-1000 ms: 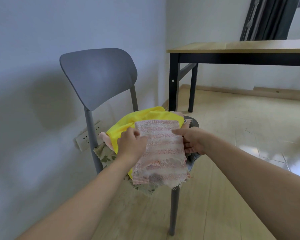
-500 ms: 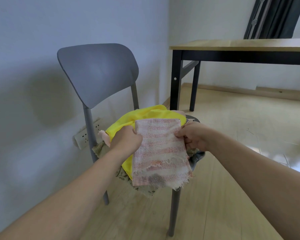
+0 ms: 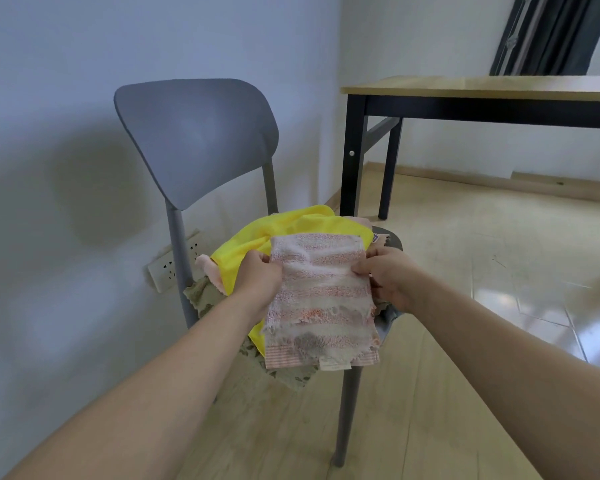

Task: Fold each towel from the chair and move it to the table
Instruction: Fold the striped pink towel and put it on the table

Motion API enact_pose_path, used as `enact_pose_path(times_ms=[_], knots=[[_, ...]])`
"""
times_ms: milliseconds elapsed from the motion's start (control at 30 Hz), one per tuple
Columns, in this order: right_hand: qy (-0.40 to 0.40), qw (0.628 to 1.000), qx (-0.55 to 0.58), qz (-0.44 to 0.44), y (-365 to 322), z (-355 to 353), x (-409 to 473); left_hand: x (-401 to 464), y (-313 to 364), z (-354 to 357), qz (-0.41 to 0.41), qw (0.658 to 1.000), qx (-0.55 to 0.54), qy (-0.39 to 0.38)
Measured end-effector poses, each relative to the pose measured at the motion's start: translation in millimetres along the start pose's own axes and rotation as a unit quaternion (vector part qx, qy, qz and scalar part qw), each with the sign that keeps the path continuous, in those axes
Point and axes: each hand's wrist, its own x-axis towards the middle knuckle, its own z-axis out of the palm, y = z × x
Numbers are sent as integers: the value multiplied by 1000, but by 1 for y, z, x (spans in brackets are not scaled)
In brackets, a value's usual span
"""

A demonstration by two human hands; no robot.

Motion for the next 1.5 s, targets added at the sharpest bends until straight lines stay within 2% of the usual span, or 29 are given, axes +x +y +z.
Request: enact_pose_path(times_ms=[200, 433, 600, 700, 833, 933, 1067, 1167, 1267, 1367, 1433, 1500], knots=[[-27, 999, -8, 24, 36, -9, -26, -8, -6, -5, -5, 1000, -9, 10], [-48, 997, -2, 54, 58, -13, -52, -51, -25, -14, -35, 996, 34, -70], [-17, 992, -115, 45, 55, -12, -57, -51, -32, -16, -51, 998, 15, -36], [-19, 987, -150, 47, 51, -10, -61, -54, -35, -15, -88, 995, 27, -47], [-24, 981, -178, 70, 48, -8, -64, -57, -38, -15, -124, 990, -42, -57], [-27, 984, -149, 98, 48, -8, -65, -62, -38, -16, -146, 985, -75, -51], [-38, 990, -84, 105, 53, -7, -70, -74, -31, -24, -163, 970, -161, -82], [-40, 995, 47, 78, 56, -11, -76, -79, -31, -34, -119, 973, -160, -116], [-62, 994, 83, 33, 51, -15, -86, -84, -32, -47, -29, 972, -125, -196], [-96, 990, 107, 6, 44, -17, -96, -89, -29, -56, 63, 970, 29, -232], [-128, 985, 114, -25, 43, -19, -98, -89, -29, -55, 109, 956, 167, -216], [-144, 985, 75, -61, 44, -18, -96, -88, -31, -50, 166, 938, 248, -175]])
